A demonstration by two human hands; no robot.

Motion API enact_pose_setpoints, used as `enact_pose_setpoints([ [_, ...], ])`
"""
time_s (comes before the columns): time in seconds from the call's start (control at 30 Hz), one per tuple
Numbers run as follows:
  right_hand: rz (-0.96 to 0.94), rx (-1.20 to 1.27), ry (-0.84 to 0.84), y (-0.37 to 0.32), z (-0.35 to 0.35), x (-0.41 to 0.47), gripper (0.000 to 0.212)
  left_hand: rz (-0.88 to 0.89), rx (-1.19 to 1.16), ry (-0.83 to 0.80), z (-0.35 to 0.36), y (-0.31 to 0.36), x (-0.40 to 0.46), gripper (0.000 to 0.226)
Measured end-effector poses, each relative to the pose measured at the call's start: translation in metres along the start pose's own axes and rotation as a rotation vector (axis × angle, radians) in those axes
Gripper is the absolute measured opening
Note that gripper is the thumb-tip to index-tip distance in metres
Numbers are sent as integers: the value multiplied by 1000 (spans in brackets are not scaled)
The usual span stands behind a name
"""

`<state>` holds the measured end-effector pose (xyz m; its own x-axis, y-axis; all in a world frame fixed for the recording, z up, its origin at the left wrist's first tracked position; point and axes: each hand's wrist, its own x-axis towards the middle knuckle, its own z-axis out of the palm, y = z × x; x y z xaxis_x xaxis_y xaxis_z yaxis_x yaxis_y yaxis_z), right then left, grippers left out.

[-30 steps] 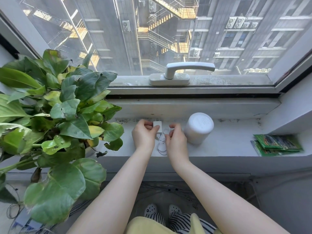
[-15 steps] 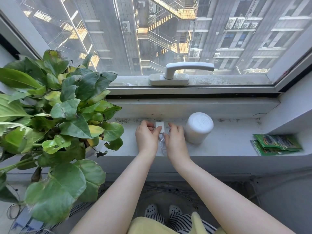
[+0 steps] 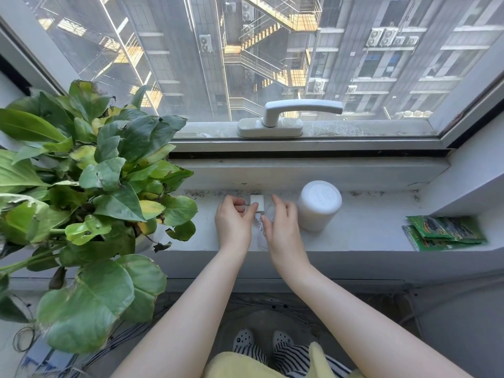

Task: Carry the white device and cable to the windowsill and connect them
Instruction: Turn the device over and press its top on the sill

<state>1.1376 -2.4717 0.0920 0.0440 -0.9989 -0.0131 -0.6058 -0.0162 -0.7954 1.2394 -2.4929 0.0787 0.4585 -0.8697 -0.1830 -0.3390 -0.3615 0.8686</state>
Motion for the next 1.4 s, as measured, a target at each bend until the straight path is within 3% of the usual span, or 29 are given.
enact_pose_setpoints([
  [0.23,-250,-53,30,-22,-45,-28,50,50,-5,12,-4,16,-10,27],
  [0.37,-311,-2,183,-13,-94,-22,46,158,-108,-21,0,41,-18,23],
  [0.5,-124,139,231,19,-134,2,45,238,-174,-230,6,63,-25,34],
  [0.73,277,447,-80,52,-134,27,37,110,-217,-490,27,73,-30,54],
  [0.83,280,485,-130,55,-130,29,25,61,-227,-500,34,68,-26,57],
  [1.4,225,515,-154,61,-121,34,27,68,-337,-631,37,58,-22,52],
])
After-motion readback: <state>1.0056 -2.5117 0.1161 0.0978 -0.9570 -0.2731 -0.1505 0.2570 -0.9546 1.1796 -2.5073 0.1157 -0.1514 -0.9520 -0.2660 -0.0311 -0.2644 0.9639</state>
